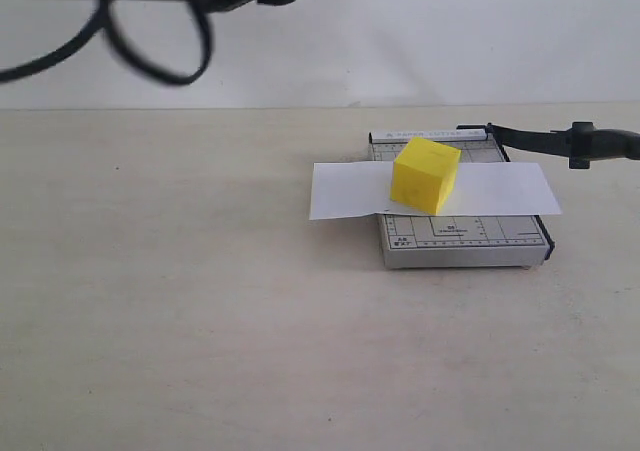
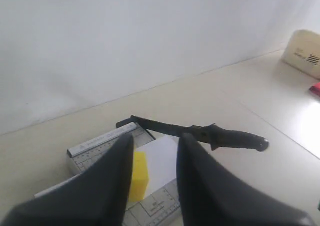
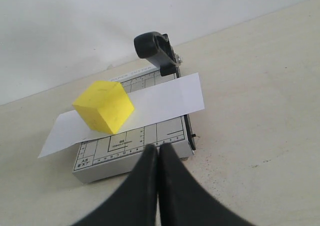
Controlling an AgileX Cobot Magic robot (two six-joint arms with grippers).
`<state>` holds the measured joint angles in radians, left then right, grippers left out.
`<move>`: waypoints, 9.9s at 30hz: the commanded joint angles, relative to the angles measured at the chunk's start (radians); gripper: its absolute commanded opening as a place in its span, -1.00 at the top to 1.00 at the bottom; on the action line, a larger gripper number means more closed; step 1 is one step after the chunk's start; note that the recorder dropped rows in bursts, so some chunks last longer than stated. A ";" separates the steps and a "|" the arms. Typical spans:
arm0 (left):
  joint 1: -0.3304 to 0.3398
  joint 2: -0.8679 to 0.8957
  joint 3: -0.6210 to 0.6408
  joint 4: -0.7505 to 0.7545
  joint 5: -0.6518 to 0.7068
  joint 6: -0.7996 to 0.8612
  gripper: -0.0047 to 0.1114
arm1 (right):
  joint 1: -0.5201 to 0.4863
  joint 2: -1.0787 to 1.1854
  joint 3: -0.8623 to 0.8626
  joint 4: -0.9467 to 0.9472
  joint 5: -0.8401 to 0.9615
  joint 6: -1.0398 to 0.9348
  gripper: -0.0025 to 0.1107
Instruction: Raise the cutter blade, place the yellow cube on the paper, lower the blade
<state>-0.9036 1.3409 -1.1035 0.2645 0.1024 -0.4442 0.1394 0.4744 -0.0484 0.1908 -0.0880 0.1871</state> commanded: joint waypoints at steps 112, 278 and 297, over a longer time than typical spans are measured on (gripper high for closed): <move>0.644 -1.341 1.103 -0.146 -0.228 -0.087 0.41 | -0.002 1.071 -1.199 -0.275 1.039 -0.267 0.13; 0.643 -1.341 1.103 0.330 0.264 0.079 0.84 | 0.000 -0.474 0.048 -0.085 0.115 -0.246 0.96; 0.643 -1.341 1.103 0.330 0.264 0.079 0.84 | 0.000 -0.474 0.048 -0.082 0.107 -0.246 0.96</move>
<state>-0.2639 0.0037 -0.0038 0.6005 0.3674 -0.3644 0.1382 0.0045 -0.0046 0.1124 0.0245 -0.0594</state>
